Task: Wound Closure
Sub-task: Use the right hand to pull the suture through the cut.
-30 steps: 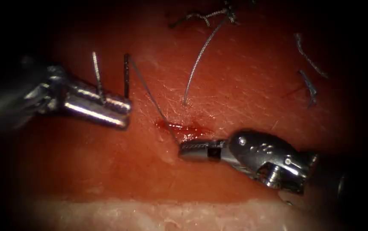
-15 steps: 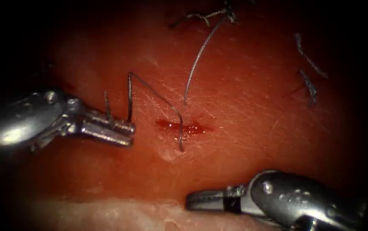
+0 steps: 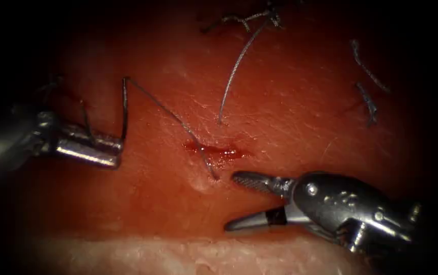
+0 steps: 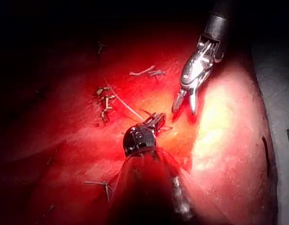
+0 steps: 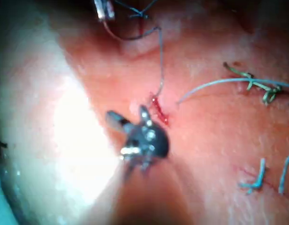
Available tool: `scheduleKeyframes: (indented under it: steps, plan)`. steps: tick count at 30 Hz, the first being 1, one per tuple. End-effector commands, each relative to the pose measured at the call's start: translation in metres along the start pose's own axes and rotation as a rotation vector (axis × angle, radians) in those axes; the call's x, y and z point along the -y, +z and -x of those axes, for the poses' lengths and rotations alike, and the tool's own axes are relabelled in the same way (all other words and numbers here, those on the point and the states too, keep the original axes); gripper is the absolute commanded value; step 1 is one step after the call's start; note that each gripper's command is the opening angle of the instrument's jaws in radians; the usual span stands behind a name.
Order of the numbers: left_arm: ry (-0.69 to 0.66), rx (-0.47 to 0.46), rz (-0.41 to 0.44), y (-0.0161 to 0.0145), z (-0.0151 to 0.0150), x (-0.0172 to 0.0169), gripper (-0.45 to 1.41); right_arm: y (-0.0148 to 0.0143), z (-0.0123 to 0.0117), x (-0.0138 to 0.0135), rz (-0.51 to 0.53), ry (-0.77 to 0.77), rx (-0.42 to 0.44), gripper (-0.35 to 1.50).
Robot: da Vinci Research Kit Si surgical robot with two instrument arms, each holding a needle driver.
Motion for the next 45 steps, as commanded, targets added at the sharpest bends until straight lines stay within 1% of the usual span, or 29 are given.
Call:
scheduleKeyframes:
  steps: [1, 2, 7, 14, 17, 18, 19, 20, 21, 22, 23, 31, 38, 45]
  plan:
    - [-0.004, -0.001, 0.0, 0.0005, -0.0002, 0.0004, -0.45, 0.0013, 0.0008, -0.0008, 0.004, 0.013, 0.002, 1.14]
    - [-0.016, -0.005, 0.0, 0.0003, -0.0008, 0.0, -0.45, 0.0018, 0.001, -0.0011, 0.011, 0.02, 0.002, 1.14]
    - [-0.012, -0.008, -0.007, 0.0002, -0.0016, -0.0008, -0.45, 0.0032, 0.0014, -0.0019, 0.025, 0.019, 0.001, 1.14]
    - [-0.009, -0.009, 0.001, 0.0002, -0.0026, -0.002, -0.45, 0.0062, 0.0018, -0.0035, 0.039, 0.017, 0.007, 1.03]
    - [-0.005, -0.01, 0.0, 0.0002, -0.0028, -0.0021, -0.45, 0.0068, 0.0018, -0.0039, 0.044, 0.017, 0.006, 0.98]
    - [-0.006, -0.01, 0.003, 0.0001, -0.0029, -0.0023, -0.45, 0.0072, 0.002, -0.0043, 0.042, 0.016, 0.008, 0.81]
    - [-0.006, -0.01, 0.003, 0.0001, -0.0029, -0.0023, -0.45, 0.0072, 0.002, -0.0043, 0.042, 0.016, 0.008, 0.81]
    - [-0.006, -0.01, 0.002, 0.0002, -0.0029, -0.0024, -0.45, 0.0073, 0.0022, -0.0045, 0.019, 0.014, 0.014, 0.24]
    - [-0.006, -0.01, 0.005, 0.0002, -0.003, -0.0025, -0.45, 0.0072, 0.0023, -0.0046, 0.001, 0.014, 0.018, -0.28]
    - [-0.006, -0.01, 0.005, 0.0002, -0.003, -0.0025, -0.45, 0.0072, 0.0023, -0.0046, 0.001, 0.014, 0.018, -0.28]
    - [-0.007, -0.01, 0.004, 0.0002, -0.003, -0.0025, -0.45, 0.007, 0.0025, -0.0045, -0.028, 0.011, 0.032, -0.35]
    - [-0.007, -0.01, 0.007, 0.0001, -0.003, -0.0027, -0.45, 0.0062, 0.0025, -0.0036, -0.044, -0.019, 0.1, -0.35]
    - [-0.007, -0.009, 0.006, 0.0001, -0.0029, -0.0027, -0.45, 0.0061, 0.0024, -0.0033, -0.053, -0.05, 0.108, -0.35]
    - [0.0, -0.009, 0.005, 0.0002, -0.0029, -0.0028, -0.45, 0.0054, 0.0017, -0.0033, -0.061, -0.075, 0.121, -0.35]
